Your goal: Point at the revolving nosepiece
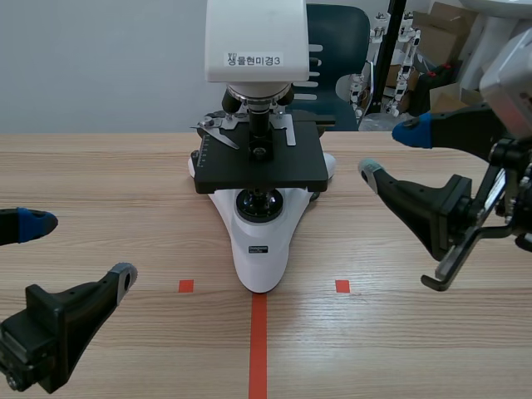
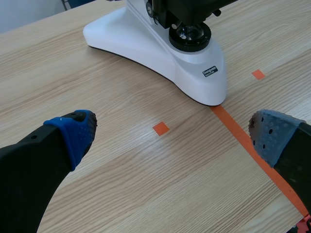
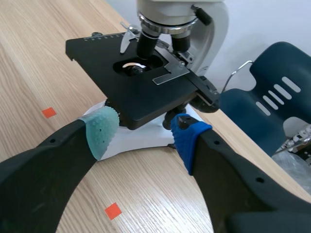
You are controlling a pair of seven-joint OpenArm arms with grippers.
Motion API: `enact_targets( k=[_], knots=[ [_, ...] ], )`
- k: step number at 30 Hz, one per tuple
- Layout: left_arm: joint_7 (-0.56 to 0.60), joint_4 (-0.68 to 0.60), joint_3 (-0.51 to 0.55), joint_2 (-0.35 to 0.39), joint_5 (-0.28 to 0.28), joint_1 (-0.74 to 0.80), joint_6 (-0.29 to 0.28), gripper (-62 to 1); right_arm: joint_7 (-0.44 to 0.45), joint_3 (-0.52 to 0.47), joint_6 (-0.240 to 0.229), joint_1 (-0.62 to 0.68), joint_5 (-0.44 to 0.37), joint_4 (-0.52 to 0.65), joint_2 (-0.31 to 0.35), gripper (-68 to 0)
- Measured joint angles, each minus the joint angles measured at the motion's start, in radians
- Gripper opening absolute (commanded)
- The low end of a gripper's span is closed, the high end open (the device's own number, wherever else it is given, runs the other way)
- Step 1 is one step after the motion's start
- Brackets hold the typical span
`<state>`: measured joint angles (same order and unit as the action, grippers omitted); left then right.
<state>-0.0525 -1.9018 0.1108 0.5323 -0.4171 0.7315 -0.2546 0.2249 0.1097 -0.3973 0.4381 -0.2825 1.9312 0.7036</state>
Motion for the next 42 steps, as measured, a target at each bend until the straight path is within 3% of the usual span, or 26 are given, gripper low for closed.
enact_targets(
  k=[3,6,10,16,21,24,28,32,42],
  knots=[
    [0.000,0.000,0.000,0.000,0.000,0.000,0.000,1.4,0.037,0.019,0.000,-0.006,0.031,-0.001,0.000,-49.6],
    [0.000,0.000,0.000,0.000,0.000,0.000,0.000,1.4,0.134,0.028,0.000,-0.015,0.039,-0.028,0.000,-56.1],
    [0.000,0.000,0.000,0.000,0.000,0.000,0.000,1.4,0.249,0.029,0.001,-0.024,0.130,-0.116,-0.037,-62.6],
    [0.001,0.000,0.000,0.000,0.000,0.000,0.000,1.4,0.322,0.056,0.000,-0.079,0.199,-0.200,-0.092,-63.9],
    [0.002,0.000,0.000,0.000,0.000,-0.012,0.000,1.4,0.425,0.090,0.001,-0.122,0.208,-0.230,-0.094,-65.5],
    [0.004,0.000,0.000,0.000,0.000,-0.020,0.000,1.4,0.466,0.120,0.026,-0.148,0.207,-0.264,-0.094,-65.8],
    [0.001,0.000,0.000,0.000,0.000,-0.020,0.000,1.4,0.539,0.162,0.100,-0.173,0.208,-0.316,-0.094,-66.5],
    [0.001,0.000,0.000,0.000,0.000,-0.020,0.000,1.4,0.614,0.169,0.149,-0.192,0.250,-0.389,-0.122,-66.5],
    [0.000,0.000,0.000,0.000,0.000,-0.020,0.000,1.4,0.785,0.169,0.147,-0.255,0.260,-0.587,-0.226,-66.7]
  ],
)
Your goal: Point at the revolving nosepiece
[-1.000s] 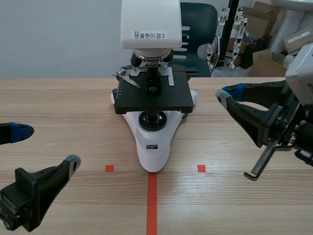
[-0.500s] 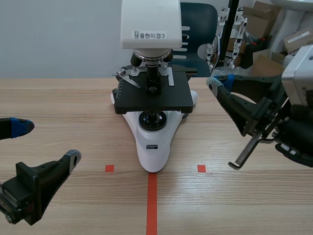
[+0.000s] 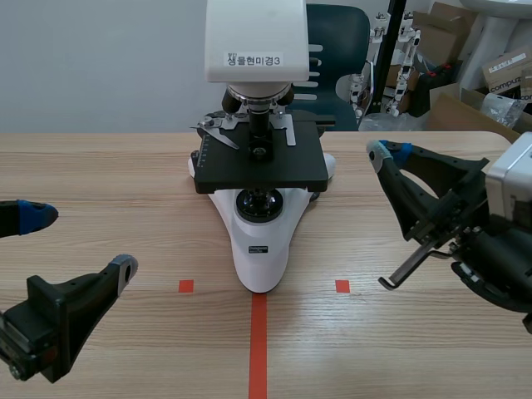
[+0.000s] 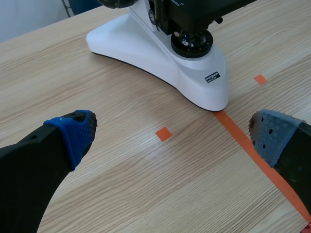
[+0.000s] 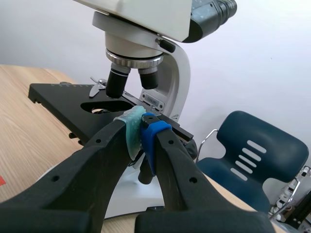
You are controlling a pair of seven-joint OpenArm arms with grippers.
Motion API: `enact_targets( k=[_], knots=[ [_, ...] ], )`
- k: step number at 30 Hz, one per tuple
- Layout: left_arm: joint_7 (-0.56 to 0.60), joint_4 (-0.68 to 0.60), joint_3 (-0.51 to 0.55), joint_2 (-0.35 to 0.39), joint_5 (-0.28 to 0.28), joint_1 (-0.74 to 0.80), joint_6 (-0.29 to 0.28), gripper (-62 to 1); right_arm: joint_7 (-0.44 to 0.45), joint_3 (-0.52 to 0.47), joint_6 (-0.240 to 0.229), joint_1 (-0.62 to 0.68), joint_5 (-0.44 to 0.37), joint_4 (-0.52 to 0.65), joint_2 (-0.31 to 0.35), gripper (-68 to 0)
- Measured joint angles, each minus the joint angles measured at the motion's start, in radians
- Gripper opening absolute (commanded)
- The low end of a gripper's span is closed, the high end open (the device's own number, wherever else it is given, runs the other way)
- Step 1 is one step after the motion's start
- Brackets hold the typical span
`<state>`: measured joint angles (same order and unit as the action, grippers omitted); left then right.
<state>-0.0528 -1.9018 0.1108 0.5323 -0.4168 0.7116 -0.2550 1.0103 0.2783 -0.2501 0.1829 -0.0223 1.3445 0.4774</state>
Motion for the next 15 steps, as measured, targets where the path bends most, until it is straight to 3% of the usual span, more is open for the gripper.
enact_targets(
  k=[13,15],
  knots=[
    [-0.002,0.000,0.000,0.000,0.000,0.000,0.000,1.4,0.024,0.039,-0.018,-0.096,-0.011,-0.050,-0.034,-66.4],
    [-0.002,0.000,0.000,0.000,0.000,0.000,0.000,1.4,0.021,0.039,-0.038,-0.108,-0.027,-0.051,-0.040,-66.4]
  ],
)
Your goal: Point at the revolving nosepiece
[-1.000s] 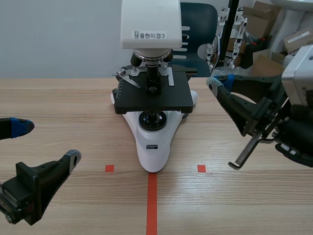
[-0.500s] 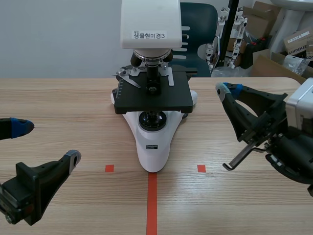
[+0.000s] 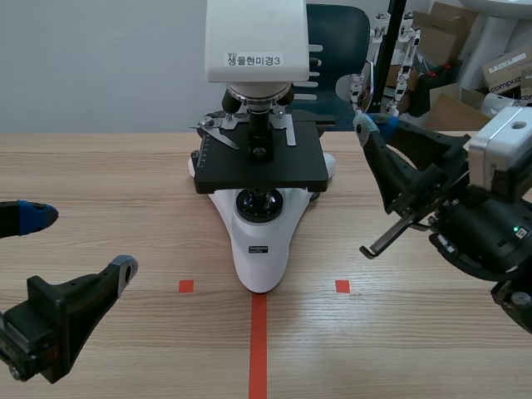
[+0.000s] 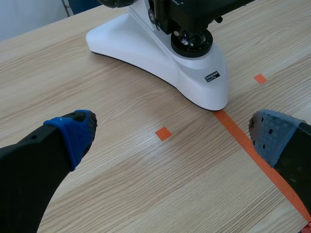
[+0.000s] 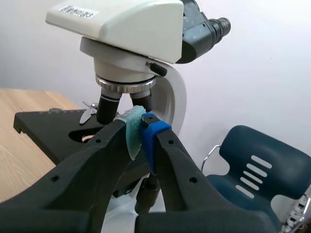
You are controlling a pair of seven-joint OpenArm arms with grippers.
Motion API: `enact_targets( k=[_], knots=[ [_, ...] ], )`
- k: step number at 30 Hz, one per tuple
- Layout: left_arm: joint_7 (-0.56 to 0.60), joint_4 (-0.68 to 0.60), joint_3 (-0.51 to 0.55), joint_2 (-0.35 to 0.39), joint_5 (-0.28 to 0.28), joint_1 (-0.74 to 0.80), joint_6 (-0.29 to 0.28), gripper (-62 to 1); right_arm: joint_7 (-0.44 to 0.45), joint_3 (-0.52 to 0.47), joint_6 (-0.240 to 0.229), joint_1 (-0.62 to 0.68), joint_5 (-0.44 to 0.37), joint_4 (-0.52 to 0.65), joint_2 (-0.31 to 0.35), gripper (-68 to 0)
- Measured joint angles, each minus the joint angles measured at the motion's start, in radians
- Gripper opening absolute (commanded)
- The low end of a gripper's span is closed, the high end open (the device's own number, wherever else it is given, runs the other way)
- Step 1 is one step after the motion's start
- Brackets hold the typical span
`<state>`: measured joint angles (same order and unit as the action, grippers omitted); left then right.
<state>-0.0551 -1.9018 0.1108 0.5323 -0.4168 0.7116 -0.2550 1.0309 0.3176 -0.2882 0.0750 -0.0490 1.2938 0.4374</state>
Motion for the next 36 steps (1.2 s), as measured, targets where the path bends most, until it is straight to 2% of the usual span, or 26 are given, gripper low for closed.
enact_targets(
  k=[2,6,18,36],
  knots=[
    [0.000,0.000,0.000,0.000,0.000,0.000,0.000,1.4,-0.001,0.000,-0.030,-0.017,0.000,-0.008,-0.006,-66.4],
    [0.000,0.000,0.000,0.000,0.000,0.000,0.000,1.4,-0.003,0.000,-0.029,-0.036,-0.027,-0.026,-0.034,-66.4],
    [0.000,0.000,0.000,0.000,0.000,0.000,0.000,1.4,-0.003,0.000,-0.026,-0.105,-0.026,-0.134,-0.127,-66.5],
    [0.000,0.000,0.000,0.000,0.000,0.000,0.000,1.4,0.001,0.000,-0.026,-0.113,-0.026,-0.139,-0.138,-66.5]
  ],
)
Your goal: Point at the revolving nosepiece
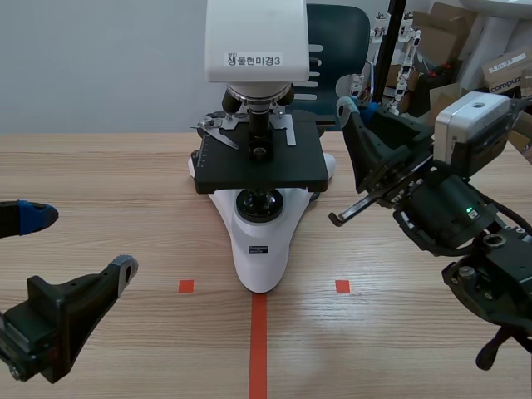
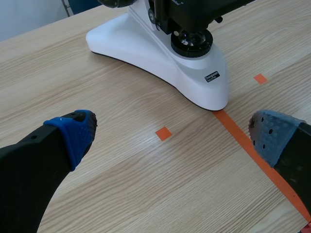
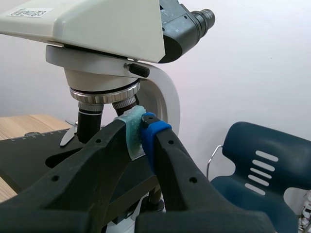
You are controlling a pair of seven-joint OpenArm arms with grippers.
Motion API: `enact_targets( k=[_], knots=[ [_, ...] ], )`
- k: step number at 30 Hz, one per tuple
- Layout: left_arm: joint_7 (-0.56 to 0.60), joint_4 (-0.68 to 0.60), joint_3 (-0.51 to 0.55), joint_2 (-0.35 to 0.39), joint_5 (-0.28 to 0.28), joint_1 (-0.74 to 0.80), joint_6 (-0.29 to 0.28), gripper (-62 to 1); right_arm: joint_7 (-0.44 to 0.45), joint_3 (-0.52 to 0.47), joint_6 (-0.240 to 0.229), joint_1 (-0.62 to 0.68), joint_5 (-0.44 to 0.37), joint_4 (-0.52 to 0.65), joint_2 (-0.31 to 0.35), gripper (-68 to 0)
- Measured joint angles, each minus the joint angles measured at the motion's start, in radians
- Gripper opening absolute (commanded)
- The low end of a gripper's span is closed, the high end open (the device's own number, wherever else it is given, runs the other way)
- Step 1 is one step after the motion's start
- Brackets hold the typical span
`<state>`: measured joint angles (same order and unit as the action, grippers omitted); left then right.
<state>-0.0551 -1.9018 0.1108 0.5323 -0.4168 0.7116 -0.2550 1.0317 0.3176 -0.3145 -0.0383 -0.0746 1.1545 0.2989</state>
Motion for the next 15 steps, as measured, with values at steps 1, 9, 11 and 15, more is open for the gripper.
enact_targets(
  k=[1,9,11,15],
  knots=[
    [0.000,0.000,0.000,0.000,0.000,0.000,0.000,1.4,0.000,0.003,0.000,0.000,0.000,0.000,0.000,-66.4],
    [0.000,0.000,0.000,0.000,0.000,0.000,0.000,1.4,0.000,0.036,0.000,0.000,0.000,0.000,0.000,-66.5],
    [0.000,0.000,0.000,0.000,0.000,0.000,0.000,1.4,0.000,0.036,0.000,0.000,0.000,0.000,0.000,-66.4],
    [0.000,0.000,0.000,0.000,0.000,0.000,0.000,1.4,0.000,0.036,0.000,0.000,0.000,0.000,0.000,-66.5]
  ],
)
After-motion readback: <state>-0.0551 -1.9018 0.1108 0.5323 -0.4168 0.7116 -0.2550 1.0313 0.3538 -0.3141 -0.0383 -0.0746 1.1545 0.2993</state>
